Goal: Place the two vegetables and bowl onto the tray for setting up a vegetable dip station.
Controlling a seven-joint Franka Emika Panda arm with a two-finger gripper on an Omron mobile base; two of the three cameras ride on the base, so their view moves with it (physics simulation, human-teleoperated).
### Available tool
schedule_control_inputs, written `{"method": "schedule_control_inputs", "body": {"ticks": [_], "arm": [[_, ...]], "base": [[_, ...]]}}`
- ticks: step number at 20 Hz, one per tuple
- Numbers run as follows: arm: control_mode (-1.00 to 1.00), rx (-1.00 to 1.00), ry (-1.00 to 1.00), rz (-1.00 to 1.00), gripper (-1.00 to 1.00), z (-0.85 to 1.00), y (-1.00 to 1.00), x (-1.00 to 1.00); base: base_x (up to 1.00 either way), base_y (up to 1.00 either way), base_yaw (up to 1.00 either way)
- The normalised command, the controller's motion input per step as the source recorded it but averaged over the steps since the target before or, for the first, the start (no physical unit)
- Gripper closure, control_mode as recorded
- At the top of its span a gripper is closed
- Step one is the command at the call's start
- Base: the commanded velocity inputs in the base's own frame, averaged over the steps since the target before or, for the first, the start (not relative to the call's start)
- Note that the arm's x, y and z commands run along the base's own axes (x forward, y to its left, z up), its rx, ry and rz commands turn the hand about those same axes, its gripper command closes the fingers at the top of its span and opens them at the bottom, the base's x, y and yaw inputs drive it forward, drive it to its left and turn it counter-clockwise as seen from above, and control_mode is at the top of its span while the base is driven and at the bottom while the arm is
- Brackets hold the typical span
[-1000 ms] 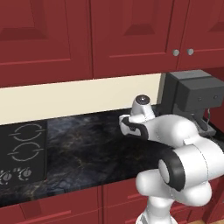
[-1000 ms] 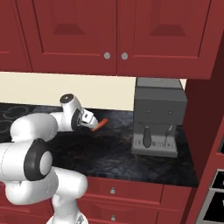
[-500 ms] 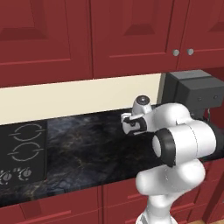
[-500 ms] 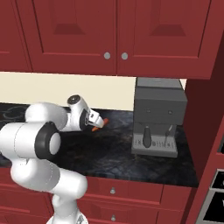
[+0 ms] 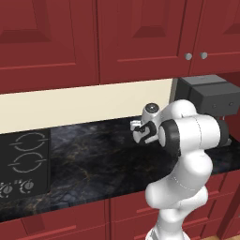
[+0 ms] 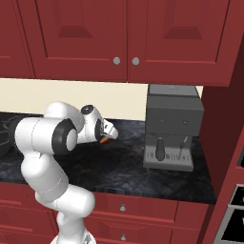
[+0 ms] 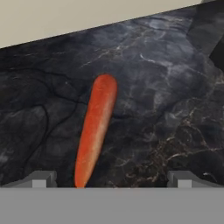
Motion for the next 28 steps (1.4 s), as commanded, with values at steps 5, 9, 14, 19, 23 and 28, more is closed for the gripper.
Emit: {"method": "schedule_control_inputs", "body": {"ticks": [5,9,14,19,23,28], "arm": [[-1.0,0.0,-0.07,0.0,-1.0,-0.18,-0.01,0.3],[-1.0,0.0,-0.05,0.0,-1.0,-0.18,0.0,0.3],[-1.0,0.0,0.0,0.0,-1.0,-0.22,0.0,0.27],[-1.0,0.0,0.0,0.0,-1.0,-0.21,0.0,0.23],[-1.0,0.0,0.0,0.0,-1.0,-0.19,0.0,0.18],[-1.0,0.0,0.0,0.0,-1.0,-0.23,0.0,0.13]], "base": [[0.0,0.0,0.0],[0.0,0.0,0.0],[0.0,0.0,0.0],[0.0,0.0,0.0],[0.0,0.0,0.0],[0.0,0.0,0.0]]}}
